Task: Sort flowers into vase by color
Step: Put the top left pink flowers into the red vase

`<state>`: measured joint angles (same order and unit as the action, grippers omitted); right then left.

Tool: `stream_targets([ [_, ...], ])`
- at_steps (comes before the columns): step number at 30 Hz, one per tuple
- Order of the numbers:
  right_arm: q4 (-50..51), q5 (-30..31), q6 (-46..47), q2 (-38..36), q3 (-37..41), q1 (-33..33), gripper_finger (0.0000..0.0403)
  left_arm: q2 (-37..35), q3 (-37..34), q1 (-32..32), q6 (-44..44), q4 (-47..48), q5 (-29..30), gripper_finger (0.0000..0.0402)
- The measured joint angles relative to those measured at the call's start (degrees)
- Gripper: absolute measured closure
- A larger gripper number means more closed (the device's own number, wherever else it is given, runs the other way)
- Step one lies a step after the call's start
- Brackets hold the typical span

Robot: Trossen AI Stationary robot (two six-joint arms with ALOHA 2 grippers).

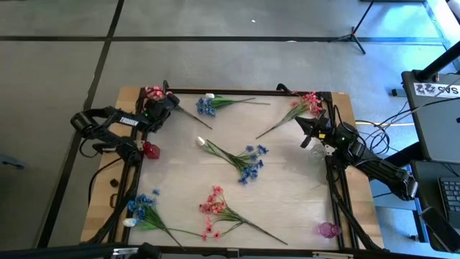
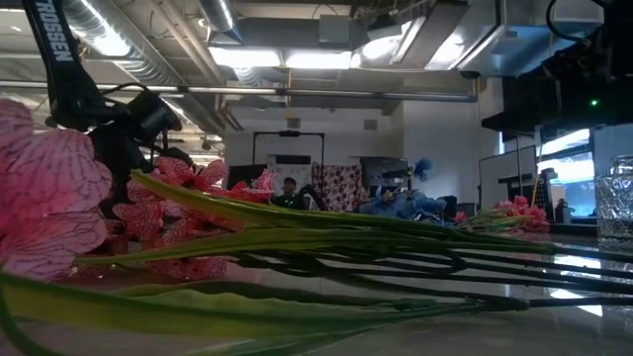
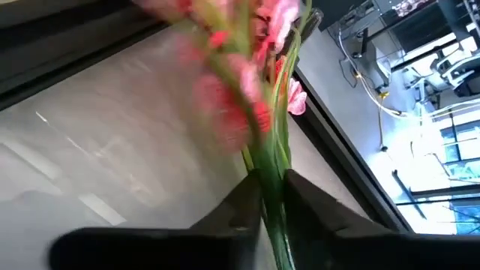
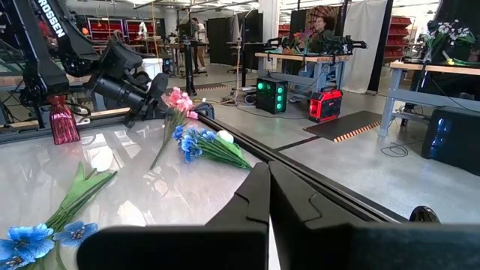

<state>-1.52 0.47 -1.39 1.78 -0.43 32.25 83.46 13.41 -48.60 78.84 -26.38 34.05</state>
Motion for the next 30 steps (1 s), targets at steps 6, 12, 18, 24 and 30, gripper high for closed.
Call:
stream_targets([
  [6, 0.00, -0.02, 0.00, 0.00, 0.02, 0.00, 0.0402, -1.28, -0.54, 3.64, -4.16, -4.70, -1.89, 0.0395],
  [12, 0.00, -0.02, 0.00, 0.02, 0.02, 0.00, 0.0402, -12.02, -0.52, 10.82, -18.55, -12.95, -3.38, 0.0399],
  [18, 0.00, -0.01, 0.00, 0.00, 0.01, 0.01, 0.0402, -31.37, -0.46, 19.07, -48.05, -17.32, -18.06, 0.0400],
  [24, 0.02, 0.00, 0.00, 0.00, 0.02, 0.02, 0.0402, -50.70, -0.39, 27.27, -64.59, -10.02, -24.69, 0.0401],
  [30, 0.02, 0.00, 0.00, 0.00, 0.00, 0.00, 0.0402, -66.92, 3.66, 32.82, -67.64, 10.06, -34.30, 0.0401],
])
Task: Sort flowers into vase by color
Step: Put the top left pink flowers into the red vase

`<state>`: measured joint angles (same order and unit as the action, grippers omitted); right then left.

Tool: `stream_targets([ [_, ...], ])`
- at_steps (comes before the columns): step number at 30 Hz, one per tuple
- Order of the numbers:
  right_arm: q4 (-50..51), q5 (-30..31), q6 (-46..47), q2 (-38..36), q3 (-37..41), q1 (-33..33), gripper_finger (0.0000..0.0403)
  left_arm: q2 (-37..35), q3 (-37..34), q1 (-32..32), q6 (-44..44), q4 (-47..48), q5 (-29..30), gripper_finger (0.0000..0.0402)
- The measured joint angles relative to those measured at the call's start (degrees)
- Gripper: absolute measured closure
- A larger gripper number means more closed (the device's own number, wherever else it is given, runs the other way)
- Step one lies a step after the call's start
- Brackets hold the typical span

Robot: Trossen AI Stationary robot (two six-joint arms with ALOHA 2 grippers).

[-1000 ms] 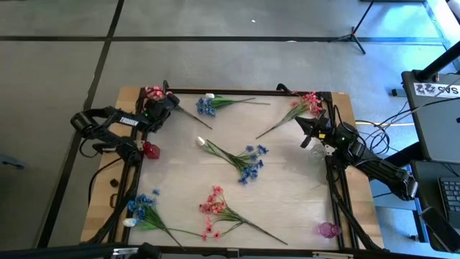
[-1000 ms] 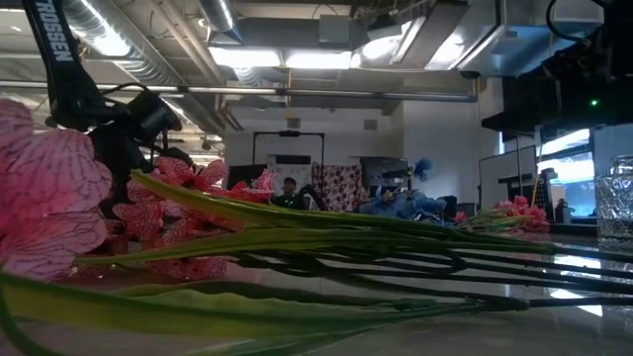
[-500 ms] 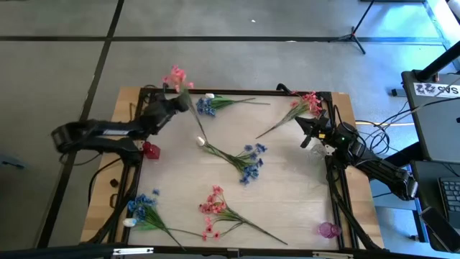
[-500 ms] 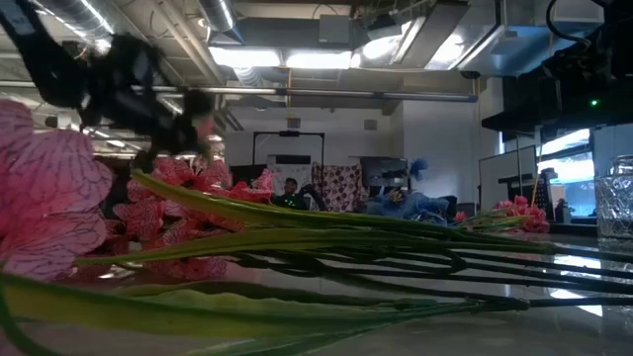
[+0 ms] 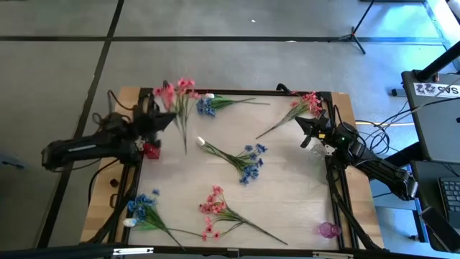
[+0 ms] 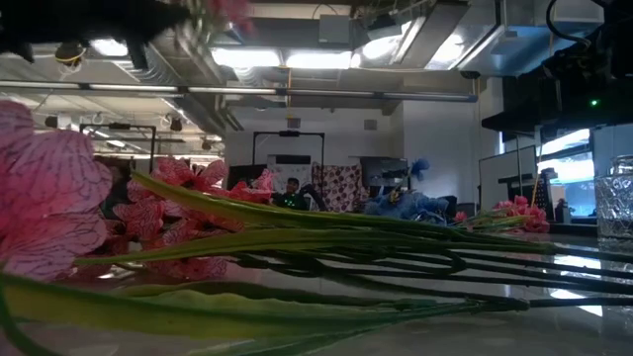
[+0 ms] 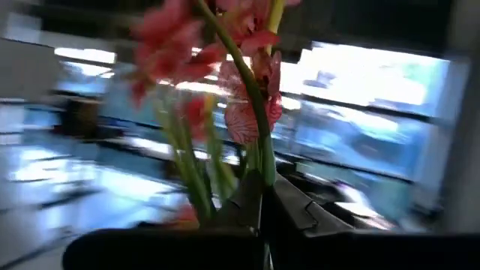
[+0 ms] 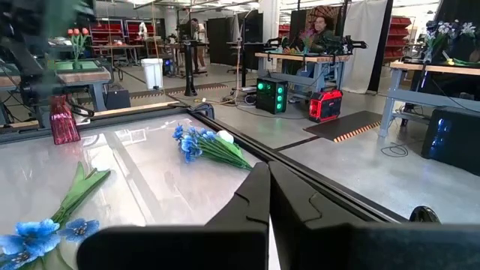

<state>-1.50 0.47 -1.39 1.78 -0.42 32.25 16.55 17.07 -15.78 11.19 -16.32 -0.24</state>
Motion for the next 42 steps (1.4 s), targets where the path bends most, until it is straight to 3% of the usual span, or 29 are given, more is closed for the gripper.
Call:
stream_targets([
  [2, 0.00, -0.02, 0.00, 0.02, 0.02, 0.00, 0.0402, -3.23, 4.13, 0.76, -0.22, 9.35, -5.76, 0.0401],
  [5, 0.00, -0.02, 0.00, 0.00, 0.02, 0.00, 0.0402, -5.25, 11.14, 1.37, -1.42, 25.48, -7.09, 0.0401],
  [9, 0.00, 0.00, 0.00, 0.00, 0.01, 0.01, 0.0402, -5.32, 20.06, 1.64, -5.02, 42.97, -2.21, 0.0401],
  [11, 0.00, 0.00, 0.00, 0.00, 0.01, 0.00, 0.0402, -5.34, 22.79, 1.63, -7.67, 46.71, 1.54, 0.0401],
  [17, 0.00, 0.00, 0.00, 0.00, 0.02, 0.02, 0.0402, -7.38, 28.63, 1.61, -11.82, 46.05, 3.68, 0.0401],
  [26, 0.00, 0.00, 0.00, 0.02, 0.00, 0.01, 0.0402, -11.83, 28.87, 1.61, -11.34, 46.78, 11.06, 0.0401],
  [30, 0.00, -0.01, 0.00, 0.00, 0.01, 0.00, 0.0402, -12.58, 28.09, 1.61, -11.36, 46.78, 10.28, 0.0401],
  [37, 0.00, -0.02, 0.00, 0.00, 0.01, 0.00, 0.0402, -12.58, 27.92, 1.61, -13.24, 47.58, 2.89, 0.0402],
  [42, 0.00, -0.02, 0.00, 0.02, 0.01, 0.00, 0.0402, -12.58, 27.92, 1.61, -19.50, 46.22, 3.71, 0.0402],
])
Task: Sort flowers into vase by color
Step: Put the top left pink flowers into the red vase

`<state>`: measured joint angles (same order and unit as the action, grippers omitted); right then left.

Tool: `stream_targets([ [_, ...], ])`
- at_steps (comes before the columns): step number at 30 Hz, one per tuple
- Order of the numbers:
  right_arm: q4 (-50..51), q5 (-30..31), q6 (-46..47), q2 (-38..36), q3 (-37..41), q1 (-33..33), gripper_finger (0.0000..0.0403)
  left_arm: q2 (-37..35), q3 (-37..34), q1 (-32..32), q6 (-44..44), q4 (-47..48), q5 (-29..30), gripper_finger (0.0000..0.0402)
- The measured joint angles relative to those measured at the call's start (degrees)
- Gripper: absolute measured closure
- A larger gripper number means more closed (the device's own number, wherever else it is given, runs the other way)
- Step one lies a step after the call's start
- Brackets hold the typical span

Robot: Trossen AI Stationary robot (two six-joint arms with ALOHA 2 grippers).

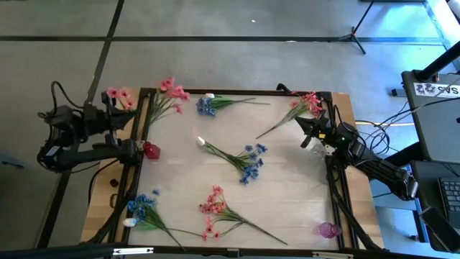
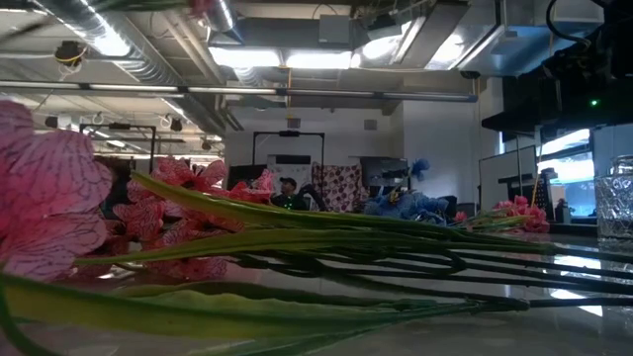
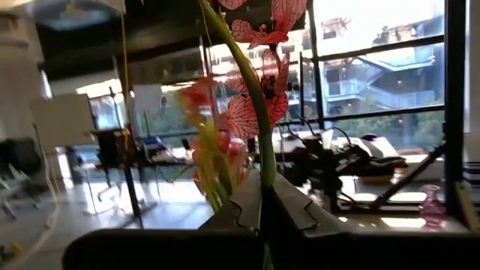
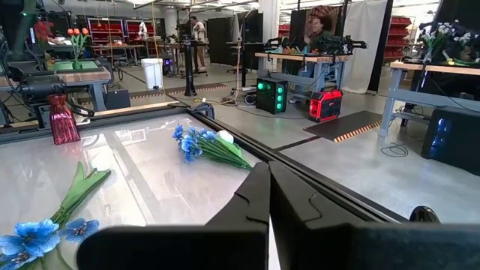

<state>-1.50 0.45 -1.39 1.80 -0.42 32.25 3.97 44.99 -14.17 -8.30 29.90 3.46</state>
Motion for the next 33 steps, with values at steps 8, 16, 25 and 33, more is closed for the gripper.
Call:
stream_targets([
  [8, -0.14, 0.45, -2.49, 0.00, 0.00, 0.02, 0.0402, 0.00, -0.44, -0.07, -0.78, 0.41, 1.39, 0.0401],
  [16, 0.01, -2.38, 4.58, -0.02, 0.01, 0.01, 0.0402, -1.88, -3.04, -0.07, -0.84, -3.30, 4.51, 0.0401],
  [25, -20.92, -7.41, 23.65, 1.41, -0.19, -0.49, 0.0402, -2.13, -4.55, -0.05, 0.74, -8.55, 0.52, 0.0401],
  [33, -33.28, -4.83, 18.01, 14.34, -2.62, -9.75, 0.0402, 4.59, -12.89, -0.06, 2.37, -26.99, -4.92, 0.0401],
])
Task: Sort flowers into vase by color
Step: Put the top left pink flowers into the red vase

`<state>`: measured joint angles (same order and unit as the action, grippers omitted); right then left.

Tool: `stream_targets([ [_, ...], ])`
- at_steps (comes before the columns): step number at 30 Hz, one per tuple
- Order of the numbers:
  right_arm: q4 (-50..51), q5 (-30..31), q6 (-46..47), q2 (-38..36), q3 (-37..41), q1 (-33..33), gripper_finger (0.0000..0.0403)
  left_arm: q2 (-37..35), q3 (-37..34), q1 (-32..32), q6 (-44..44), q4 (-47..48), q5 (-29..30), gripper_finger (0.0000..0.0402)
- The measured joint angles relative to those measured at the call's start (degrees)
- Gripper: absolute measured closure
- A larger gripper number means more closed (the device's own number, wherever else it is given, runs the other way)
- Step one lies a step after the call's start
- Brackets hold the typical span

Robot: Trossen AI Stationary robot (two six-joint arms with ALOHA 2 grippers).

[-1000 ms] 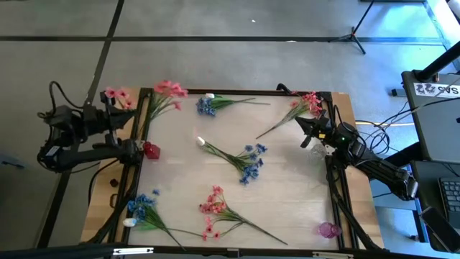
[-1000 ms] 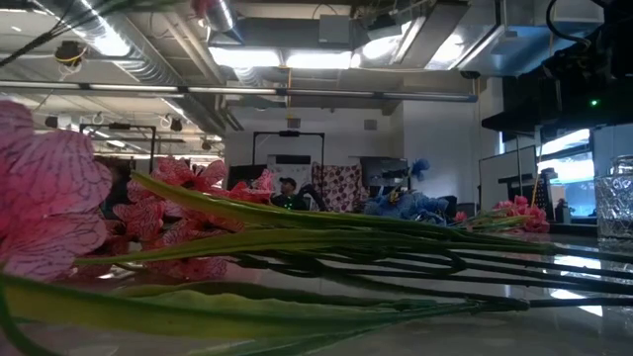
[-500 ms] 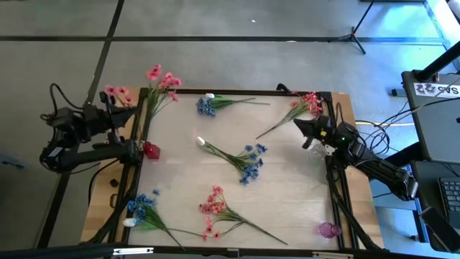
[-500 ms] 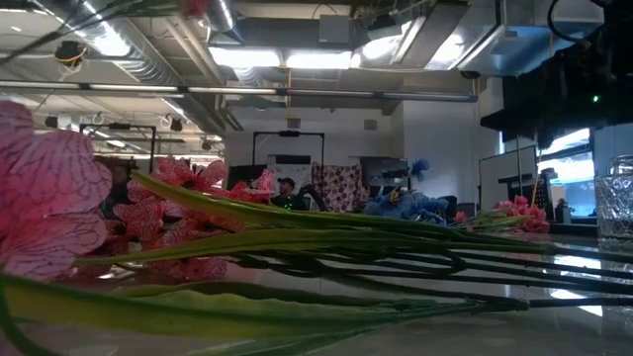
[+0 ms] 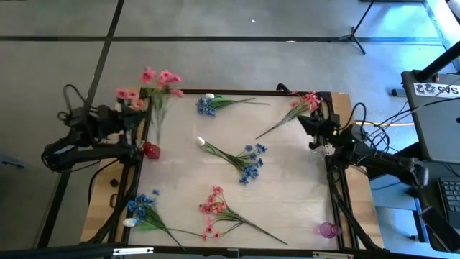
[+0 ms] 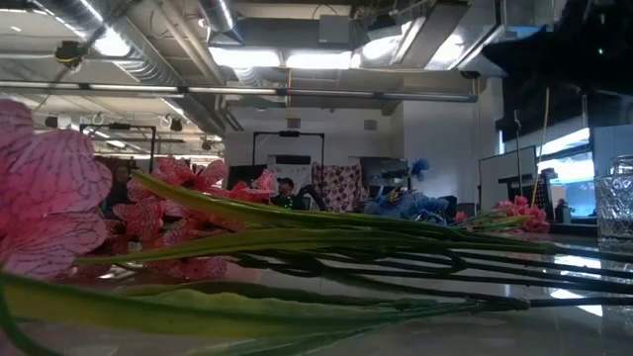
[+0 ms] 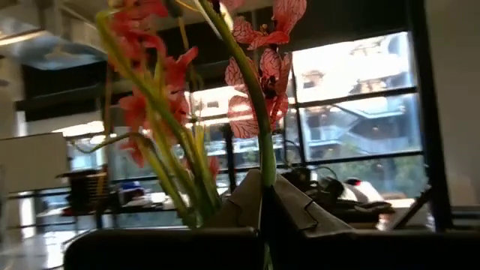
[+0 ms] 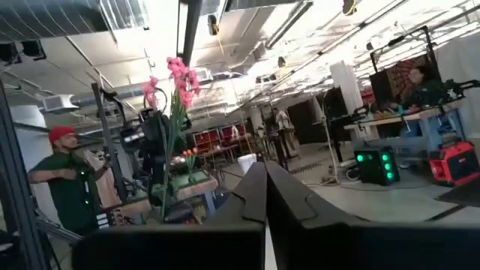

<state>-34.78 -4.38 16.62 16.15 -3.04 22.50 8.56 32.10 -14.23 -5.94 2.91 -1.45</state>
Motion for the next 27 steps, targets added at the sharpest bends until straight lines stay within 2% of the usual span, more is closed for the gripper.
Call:
stream_targets([
  [5, -12.49, 4.82, -5.51, 15.14, -2.92, -8.27, 0.0368, 11.86, -3.49, 0.05, 1.82, -16.89, -1.66, 0.0401],
  [7, -15.48, 5.43, -7.42, 21.49, -5.50, -10.80, 0.0339, 17.40, -3.65, 0.06, 2.47, -23.27, -2.14, 0.0401],
  [13, -16.10, 6.74, -8.06, 40.67, -16.59, -15.04, 0.0238, 34.02, -3.65, 1.97, 3.50, -44.59, -3.19, 0.0401],
  [16, -17.40, 4.93, -7.81, 49.53, -22.04, -16.33, 0.0197, 41.55, -3.65, 3.10, 4.35, -54.56, -3.20, 0.0401],
  [20, -19.32, 1.25, -6.29, 59.30, -28.82, -17.79, 0.0161, 49.30, -3.65, 4.69, 4.47, -63.15, -1.96, 0.0401],
  [27, -20.05, -5.07, -1.75, 73.10, -38.85, -17.62, 0.0153, 58.05, -3.65, 7.13, 6.70, -72.42, -1.12, 0.0401],
])
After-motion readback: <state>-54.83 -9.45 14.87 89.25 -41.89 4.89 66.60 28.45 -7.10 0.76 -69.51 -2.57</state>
